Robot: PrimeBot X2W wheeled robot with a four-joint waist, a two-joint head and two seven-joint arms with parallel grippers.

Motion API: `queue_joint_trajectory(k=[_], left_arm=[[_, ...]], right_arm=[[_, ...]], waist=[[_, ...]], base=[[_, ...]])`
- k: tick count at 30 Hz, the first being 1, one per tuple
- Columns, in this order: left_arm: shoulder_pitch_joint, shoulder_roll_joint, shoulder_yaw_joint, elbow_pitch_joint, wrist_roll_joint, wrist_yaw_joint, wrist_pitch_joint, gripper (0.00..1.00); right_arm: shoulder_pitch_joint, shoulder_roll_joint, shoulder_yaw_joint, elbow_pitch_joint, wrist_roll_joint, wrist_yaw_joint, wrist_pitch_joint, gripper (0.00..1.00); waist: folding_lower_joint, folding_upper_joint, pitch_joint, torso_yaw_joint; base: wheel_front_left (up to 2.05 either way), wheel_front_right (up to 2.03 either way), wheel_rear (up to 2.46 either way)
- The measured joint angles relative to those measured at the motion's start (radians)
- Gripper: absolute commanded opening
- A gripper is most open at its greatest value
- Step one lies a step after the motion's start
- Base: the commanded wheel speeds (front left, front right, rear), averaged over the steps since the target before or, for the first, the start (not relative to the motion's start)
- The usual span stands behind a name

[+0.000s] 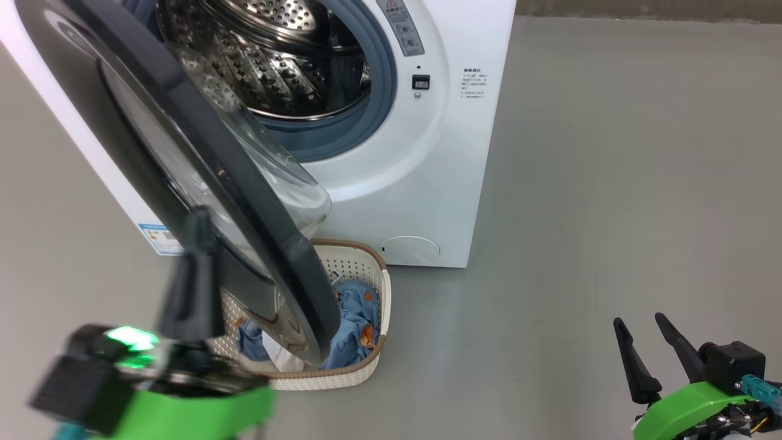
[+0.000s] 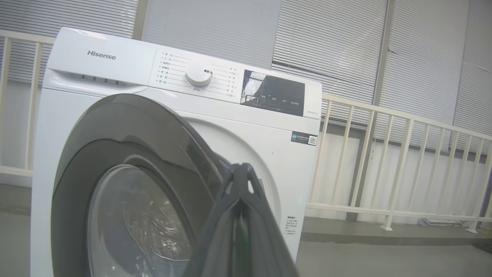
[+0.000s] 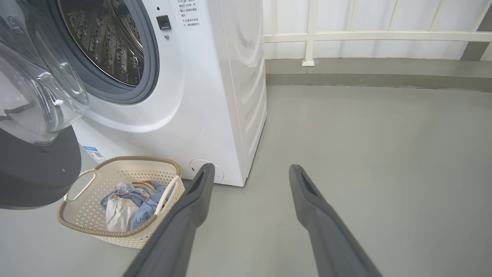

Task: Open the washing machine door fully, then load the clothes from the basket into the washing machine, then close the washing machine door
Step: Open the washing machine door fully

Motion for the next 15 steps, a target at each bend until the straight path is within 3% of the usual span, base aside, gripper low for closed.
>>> queue_joint_trajectory(k=[6,15], left_arm=[[-0.026,0.002,-0.209,-0.021,0.025,0.012,0.003,0.00],[-0.094,0.004,-0.388,0.256,-0.057,0.030,0.009,0.00]], right_arm=[[0.000,0.000,0.003,-0.007,0.000,0.000,0.000,1.00],[-0.008,-0.002,0.009,-0.011,0.000,0.000,0.000,1.00]], waist=[[0.0000,0.0000,0.016,-0.006],[0.0000,0.0000,0.048,-0.017]], base=[[0.00,0.00,0.00],[0.00,0.00,0.00]])
